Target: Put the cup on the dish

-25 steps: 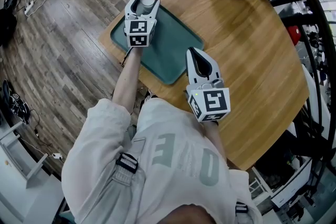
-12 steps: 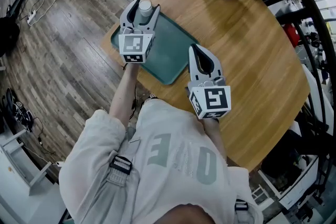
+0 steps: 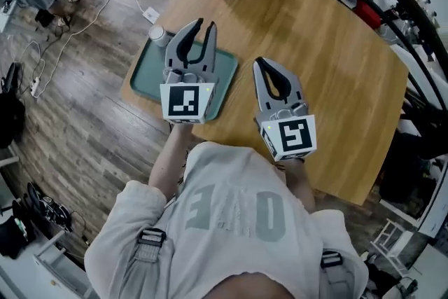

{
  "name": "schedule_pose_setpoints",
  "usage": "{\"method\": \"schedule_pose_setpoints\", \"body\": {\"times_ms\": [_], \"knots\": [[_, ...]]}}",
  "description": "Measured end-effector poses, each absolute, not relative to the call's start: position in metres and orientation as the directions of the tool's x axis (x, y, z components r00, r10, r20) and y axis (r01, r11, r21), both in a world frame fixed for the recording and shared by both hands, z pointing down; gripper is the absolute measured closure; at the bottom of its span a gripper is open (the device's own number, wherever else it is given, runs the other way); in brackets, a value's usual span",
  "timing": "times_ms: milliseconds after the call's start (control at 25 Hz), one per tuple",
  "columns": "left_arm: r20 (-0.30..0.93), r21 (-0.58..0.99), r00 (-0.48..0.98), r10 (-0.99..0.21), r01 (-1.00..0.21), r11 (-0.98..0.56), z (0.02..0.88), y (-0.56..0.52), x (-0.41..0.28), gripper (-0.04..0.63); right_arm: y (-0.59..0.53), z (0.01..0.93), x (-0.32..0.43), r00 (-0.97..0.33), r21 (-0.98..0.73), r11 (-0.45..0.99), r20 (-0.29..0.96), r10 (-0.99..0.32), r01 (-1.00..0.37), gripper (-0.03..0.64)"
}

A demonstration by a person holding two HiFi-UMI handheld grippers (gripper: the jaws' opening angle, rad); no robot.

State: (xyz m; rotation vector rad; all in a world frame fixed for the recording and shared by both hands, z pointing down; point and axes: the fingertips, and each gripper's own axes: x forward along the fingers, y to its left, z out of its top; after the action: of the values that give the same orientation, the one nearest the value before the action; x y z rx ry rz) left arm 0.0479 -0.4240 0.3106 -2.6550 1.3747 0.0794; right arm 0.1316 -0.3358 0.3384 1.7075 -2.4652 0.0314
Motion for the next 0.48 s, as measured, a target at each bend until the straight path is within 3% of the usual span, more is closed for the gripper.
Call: {"method": "schedule_pose_setpoints", "body": {"times_ms": [120,480], "knots": [[-0.143,-0.107,0.604,-0.784,-0.797,-0.594,0.289,-0.412,0.070,0.582,-0.325,0.331,0.176,-0.234,0.081,0.242,0.095,-0.967,-0.967,0.597],[-0.172,-0.155,0.746,-0.643,-0.665,-0.730,0.262,-0.365,0.163,0.586,-0.264,0.312,0.284,0.138,0.094,-0.133,0.050,-0.989,-0.987,0.597]]}}
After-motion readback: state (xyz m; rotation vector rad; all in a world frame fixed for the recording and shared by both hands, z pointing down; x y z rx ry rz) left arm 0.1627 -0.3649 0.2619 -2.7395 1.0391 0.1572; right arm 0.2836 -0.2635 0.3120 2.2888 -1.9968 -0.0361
